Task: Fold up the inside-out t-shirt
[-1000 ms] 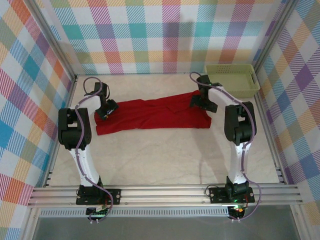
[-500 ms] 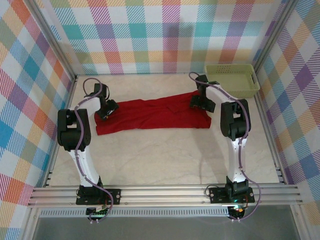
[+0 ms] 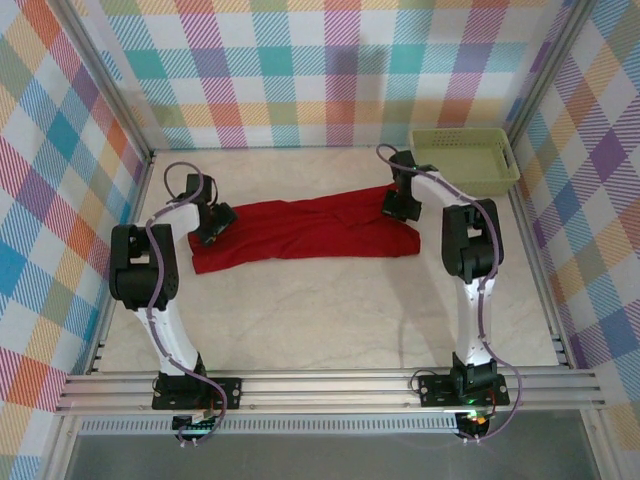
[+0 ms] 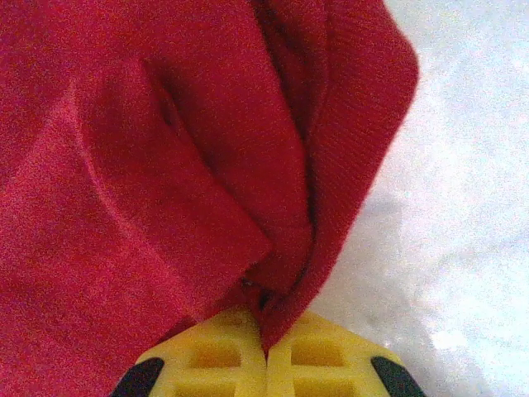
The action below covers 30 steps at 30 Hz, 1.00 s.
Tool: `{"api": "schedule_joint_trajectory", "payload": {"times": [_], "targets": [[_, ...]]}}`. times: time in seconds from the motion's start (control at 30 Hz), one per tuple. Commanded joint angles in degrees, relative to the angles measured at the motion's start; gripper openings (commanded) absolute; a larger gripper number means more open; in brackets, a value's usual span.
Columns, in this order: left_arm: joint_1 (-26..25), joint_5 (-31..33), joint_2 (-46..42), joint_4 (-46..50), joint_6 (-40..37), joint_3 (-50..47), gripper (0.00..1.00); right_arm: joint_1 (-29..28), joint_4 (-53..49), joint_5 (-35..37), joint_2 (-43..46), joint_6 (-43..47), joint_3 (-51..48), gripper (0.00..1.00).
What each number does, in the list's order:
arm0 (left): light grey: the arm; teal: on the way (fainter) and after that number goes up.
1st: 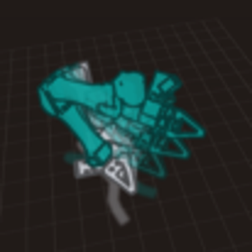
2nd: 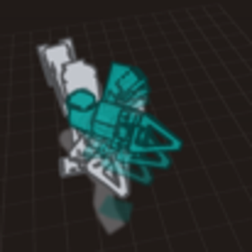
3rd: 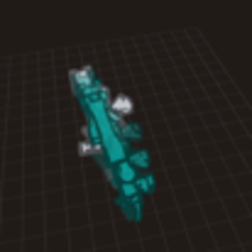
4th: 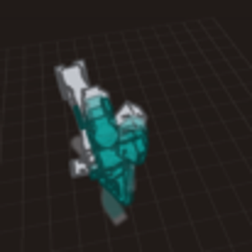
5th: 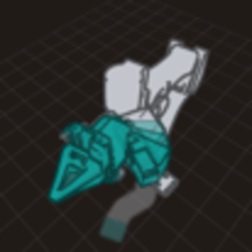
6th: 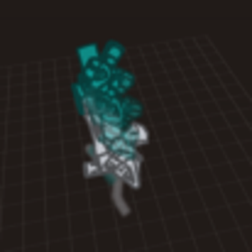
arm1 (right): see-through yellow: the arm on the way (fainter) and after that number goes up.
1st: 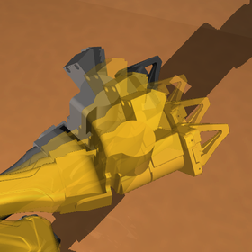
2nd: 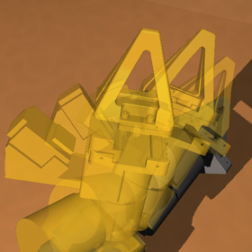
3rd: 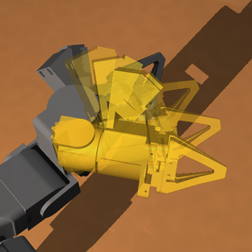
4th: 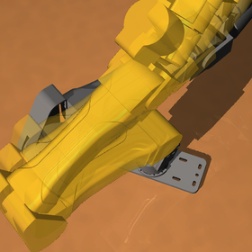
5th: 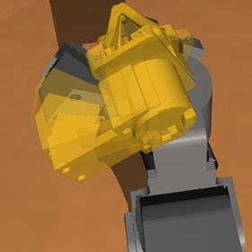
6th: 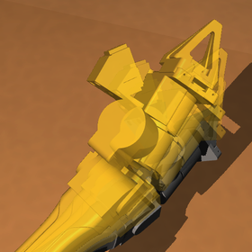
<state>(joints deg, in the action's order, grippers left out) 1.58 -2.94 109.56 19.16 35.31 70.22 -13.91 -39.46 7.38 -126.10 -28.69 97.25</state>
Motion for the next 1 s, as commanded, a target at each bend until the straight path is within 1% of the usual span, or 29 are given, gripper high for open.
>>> {"api": "schedule_joint_trajectory", "payload": {"times": [0.0,0.13,0.2,0.33,0.47,0.57,0.73,0.8,0.9,0.97], "targets": [[-0.8,0.3,0.5,6.7,0.9,-4.6,0.73,1.1,0.4,2.5,6.6,1.3,-4.9,0.0],[-5.0,1.0,-2.2,7.0,1.4,-7.1,0.74,1.1,-3.0,9.2,14.5,4.6,-7.3,0.0],[-7.8,1.0,-4.4,6.9,2.3,-9.0,0.74,1.1,-4.6,10.4,17.9,6.4,-8.1,0.0],[-11.8,2.5,-10.1,7.1,4.4,-12.6,0.76,-0.1,-8.3,12.7,21.8,9.3,-7.6,0.0],[-12.8,3.3,-14.8,9.3,4.3,-13.2,0.79,-3.6,-12.5,17.1,23.6,12.2,-4.9,0.0],[-12.4,5.5,-17.5,10.9,3.9,-13.5,0.81,-8.4,-16.7,21.2,23.0,14.2,-0.2,0.0],[-9.8,6.3,-20.7,10.8,3.9,-16.7,0.8,-18.5,-23.9,27.1,18.4,15.1,10.0,0.0],[-9.1,6.3,-21.0,11.1,3.3,-17.4,0.79,-20.2,-26.5,27.4,16.2,13.7,13.3,0.0],[-8.9,7.2,-22.8,10.9,3.0,-19.5,0.76,-24.0,-28.0,28.5,13.1,14.3,17.2,0.0],[-8.9,7.1,-23.6,10.8,3.0,-20.7,0.73,-27.0,-31.0,27.5,10.1,13.7,22.5,0.0]]}}
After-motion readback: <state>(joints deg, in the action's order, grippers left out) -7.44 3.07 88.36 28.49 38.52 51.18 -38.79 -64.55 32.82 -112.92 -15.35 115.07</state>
